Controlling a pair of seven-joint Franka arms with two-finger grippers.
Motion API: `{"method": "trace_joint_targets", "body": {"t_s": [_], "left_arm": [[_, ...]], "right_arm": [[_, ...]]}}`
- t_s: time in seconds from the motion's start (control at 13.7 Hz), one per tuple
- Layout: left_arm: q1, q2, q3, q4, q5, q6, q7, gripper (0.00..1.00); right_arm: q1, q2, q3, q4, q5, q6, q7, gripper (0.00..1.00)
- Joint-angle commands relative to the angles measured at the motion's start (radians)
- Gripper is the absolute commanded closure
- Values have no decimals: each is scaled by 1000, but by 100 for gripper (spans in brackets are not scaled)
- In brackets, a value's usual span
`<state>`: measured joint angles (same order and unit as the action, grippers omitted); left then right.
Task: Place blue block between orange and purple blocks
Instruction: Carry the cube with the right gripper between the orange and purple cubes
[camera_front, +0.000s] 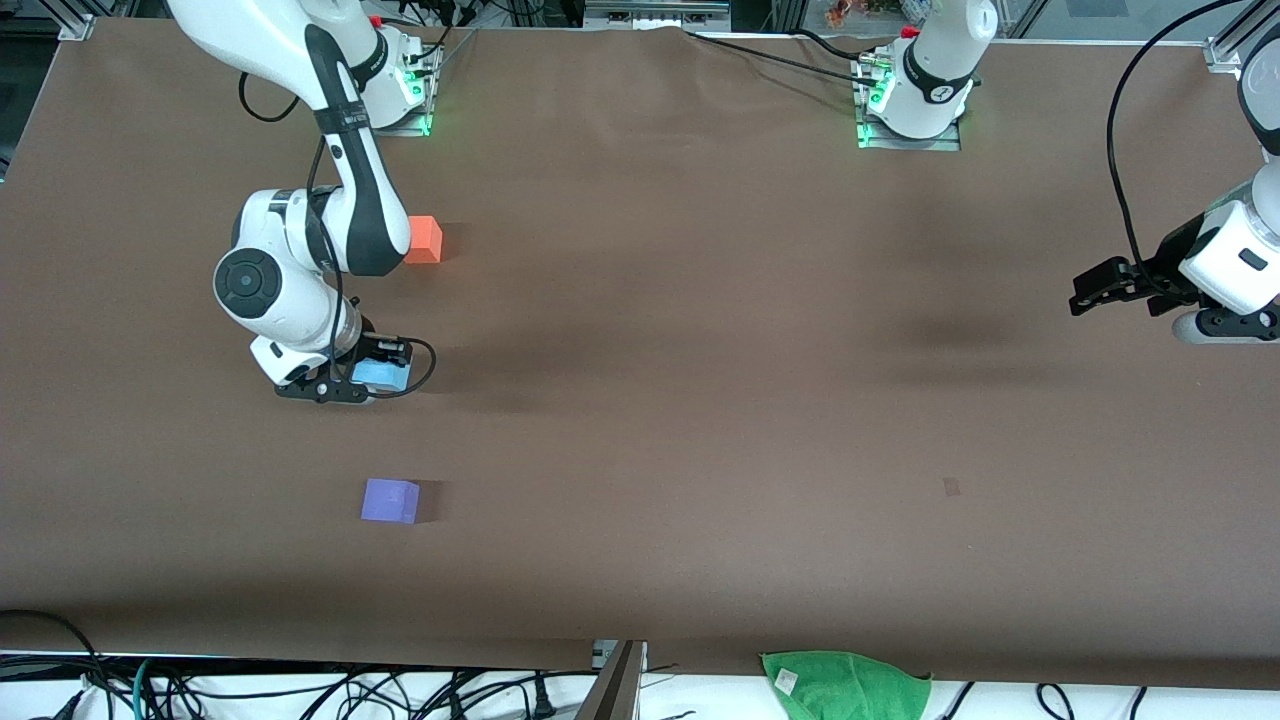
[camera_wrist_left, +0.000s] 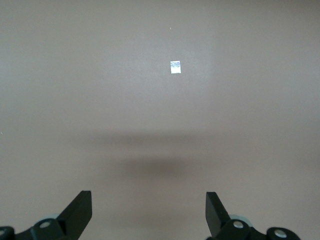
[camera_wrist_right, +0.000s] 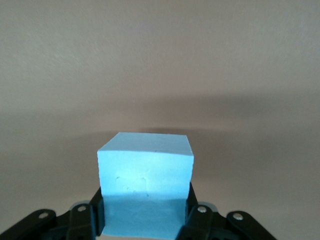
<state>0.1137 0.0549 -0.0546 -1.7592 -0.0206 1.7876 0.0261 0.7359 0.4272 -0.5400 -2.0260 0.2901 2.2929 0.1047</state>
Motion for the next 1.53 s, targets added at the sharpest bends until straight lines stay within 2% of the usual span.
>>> {"method": "trace_joint_targets", "body": {"t_s": [0.0,0.73,0.8,0.88,0.95,1.02,1.17,1.46], "left_arm": [[0,-9,-4,-6,-7,-5,23,0],[0,-13,-8,-2,-7,-11,14,0],[0,-12,-10,1,-7,-11,11,0],[0,-13,-10,1,-7,-11,12,0],[-2,-13,-10,1,-7,-11,11,0],[0,-12,-10,1,-7,-11,11,0],[-2,-12,-10,1,-7,-11,11,0],[-2,-12,-10,1,-7,-10,12,0]], "right_arm": [[8,-8,5,-37,41,37,-25,76],[11,55,51,-59,41,123,-76,76],[11,56,51,-59,41,123,-76,70],[10,56,51,-51,41,120,-79,28],[5,55,51,-34,41,116,-80,9],[5,50,49,-17,41,109,-83,1],[5,41,40,45,40,19,-85,0],[3,39,-67,329,26,-413,-89,0]]}}
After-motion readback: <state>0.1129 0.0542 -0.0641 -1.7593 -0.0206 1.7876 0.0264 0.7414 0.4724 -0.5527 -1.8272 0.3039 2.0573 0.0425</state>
